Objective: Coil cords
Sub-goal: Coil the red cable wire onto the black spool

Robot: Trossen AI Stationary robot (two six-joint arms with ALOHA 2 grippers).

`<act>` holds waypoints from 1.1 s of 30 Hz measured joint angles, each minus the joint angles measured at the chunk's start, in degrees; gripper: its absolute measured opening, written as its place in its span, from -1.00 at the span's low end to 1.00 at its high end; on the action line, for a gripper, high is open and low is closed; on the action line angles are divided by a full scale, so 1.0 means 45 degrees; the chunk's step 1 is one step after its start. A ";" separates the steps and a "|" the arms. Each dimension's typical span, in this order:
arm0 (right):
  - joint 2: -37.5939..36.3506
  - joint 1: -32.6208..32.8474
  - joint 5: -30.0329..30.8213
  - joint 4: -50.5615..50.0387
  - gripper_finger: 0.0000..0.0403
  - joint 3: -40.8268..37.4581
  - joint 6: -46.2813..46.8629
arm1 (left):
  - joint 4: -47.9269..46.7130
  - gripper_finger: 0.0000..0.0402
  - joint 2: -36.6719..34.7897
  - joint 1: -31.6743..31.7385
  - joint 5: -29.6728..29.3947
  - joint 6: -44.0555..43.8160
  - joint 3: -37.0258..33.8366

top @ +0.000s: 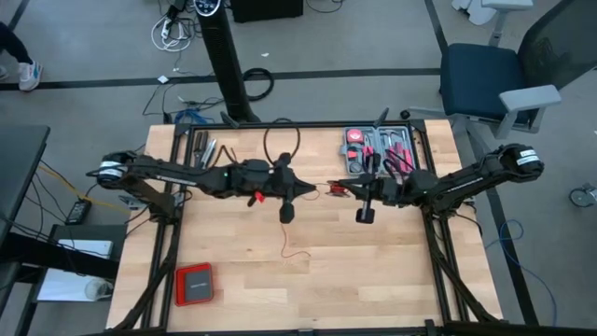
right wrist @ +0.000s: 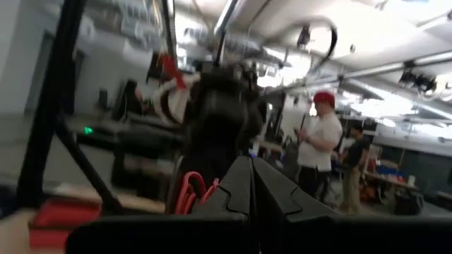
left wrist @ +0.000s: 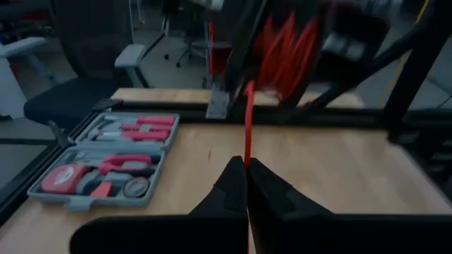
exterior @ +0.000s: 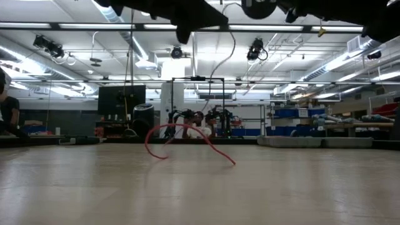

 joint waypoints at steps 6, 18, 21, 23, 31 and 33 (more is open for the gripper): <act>0.0189 -0.0245 0.0836 -0.2724 -1.00 0.1072 -0.0933 | 0.0515 -1.00 -0.0063 -0.0015 0.0732 -0.0695 -0.0005; 0.1483 -0.0307 0.2593 -0.3070 -1.00 0.2130 -0.3240 | 0.1719 -1.00 -0.0063 0.0010 0.0192 -0.1016 -0.0019; 0.1974 -0.0370 0.2940 -0.2833 -1.00 0.2357 -0.3712 | 0.1896 -1.00 -0.0068 0.0019 0.0170 -0.1011 -0.0015; 0.2284 -0.0478 0.2931 -0.2578 -1.00 0.2491 -0.3764 | 0.1809 -1.00 -0.0060 0.0019 0.0170 -0.0995 -0.0015; 0.3487 -0.1046 0.2313 -0.0817 -1.00 0.3008 -0.3767 | 0.1881 -1.00 -0.0058 0.0019 0.0170 -0.0701 -0.0015; 0.3747 -0.1168 0.2101 -0.0292 -1.00 0.3146 -0.3764 | 0.1867 -1.00 -0.0058 0.0019 0.0170 -0.0668 -0.0015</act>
